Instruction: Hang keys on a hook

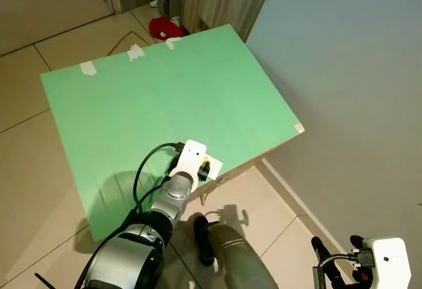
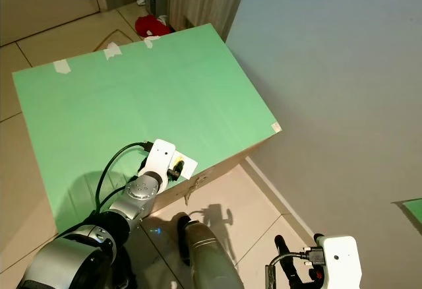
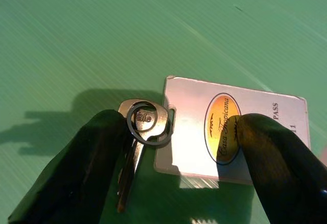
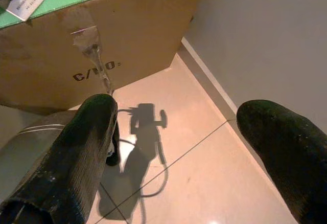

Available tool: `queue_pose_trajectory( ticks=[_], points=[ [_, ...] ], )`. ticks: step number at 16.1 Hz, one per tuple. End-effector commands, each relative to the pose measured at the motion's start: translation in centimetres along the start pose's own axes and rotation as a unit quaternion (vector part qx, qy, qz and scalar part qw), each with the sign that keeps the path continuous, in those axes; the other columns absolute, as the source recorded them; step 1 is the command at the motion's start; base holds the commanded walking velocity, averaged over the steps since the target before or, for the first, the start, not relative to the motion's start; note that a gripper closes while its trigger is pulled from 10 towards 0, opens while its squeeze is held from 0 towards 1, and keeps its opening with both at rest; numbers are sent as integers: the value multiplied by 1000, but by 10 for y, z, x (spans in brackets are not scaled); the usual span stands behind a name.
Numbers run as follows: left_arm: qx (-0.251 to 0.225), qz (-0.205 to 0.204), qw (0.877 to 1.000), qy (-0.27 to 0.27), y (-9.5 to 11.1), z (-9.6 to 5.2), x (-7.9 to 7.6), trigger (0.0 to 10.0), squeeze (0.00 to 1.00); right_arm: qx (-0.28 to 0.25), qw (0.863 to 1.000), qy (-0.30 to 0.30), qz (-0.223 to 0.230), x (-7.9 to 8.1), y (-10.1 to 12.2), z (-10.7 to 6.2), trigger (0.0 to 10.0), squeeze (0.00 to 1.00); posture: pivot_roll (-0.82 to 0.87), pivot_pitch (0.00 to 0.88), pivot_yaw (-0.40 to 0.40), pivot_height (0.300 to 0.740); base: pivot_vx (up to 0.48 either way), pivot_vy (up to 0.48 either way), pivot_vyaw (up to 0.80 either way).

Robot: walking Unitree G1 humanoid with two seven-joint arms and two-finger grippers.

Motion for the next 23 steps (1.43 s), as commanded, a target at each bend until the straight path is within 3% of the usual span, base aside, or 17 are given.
queue_pose_trajectory(
  ticks=[1,2,5,8,11,13,18,23],
  points=[
    [42,-7,999,-12,-21,-3,-9,10000,0,23,1000,-6,-1,-6,-10,-3,10000,0,-467,300,-219,722,0,0,0],
    [54,-16,998,-12,-26,-4,-9,0,0,22,1000,-7,-1,-7,-9,-1,10000,0,-468,299,-221,722,0,0,0],
    [61,-16,998,0,-27,-3,-2,0,0,23,1000,-6,-2,-6,-9,-3,10000,0,-472,299,-225,722,0,0,0],
    [49,48,998,9,-21,-2,5,0,0,27,1000,-6,-3,-7,-11,-5,10000,0,-480,303,-229,722,0,0,0],
    [32,25,999,-7,-13,-1,0,0,0,28,1000,-6,-3,-7,-11,-5,10000,0,-475,303,-230,722,0,0,0],
    [3,34,999,-34,0,0,-10,0,0,28,1000,-3,-3,-6,-11,-4,10000,0,-470,303,-234,722,0,0,0],
    [-4,-26,999,-30,5,1,-9,0,0,28,1000,2,-6,-8,-10,-2,10000,0,-457,306,-249,722,0,0,0],
    [-92,-27,995,-30,46,1,-1,0,0,11,1000,24,-10,-2,-3,24,10000,0,-370,251,-231,722,0,0,0]
  ],
)
Point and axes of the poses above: a point about 5 cm out from each wrist's last joint towards the gripper, its own z axis pointing out of the wrist towards the gripper, its own y axis along the axis of the wrist's last joint, x = y × z, the point moved 6 cm from there along z, pointing out of the wrist towards the gripper, and after that the axes turned 8 degrees about -z, right-handed, at the moved point
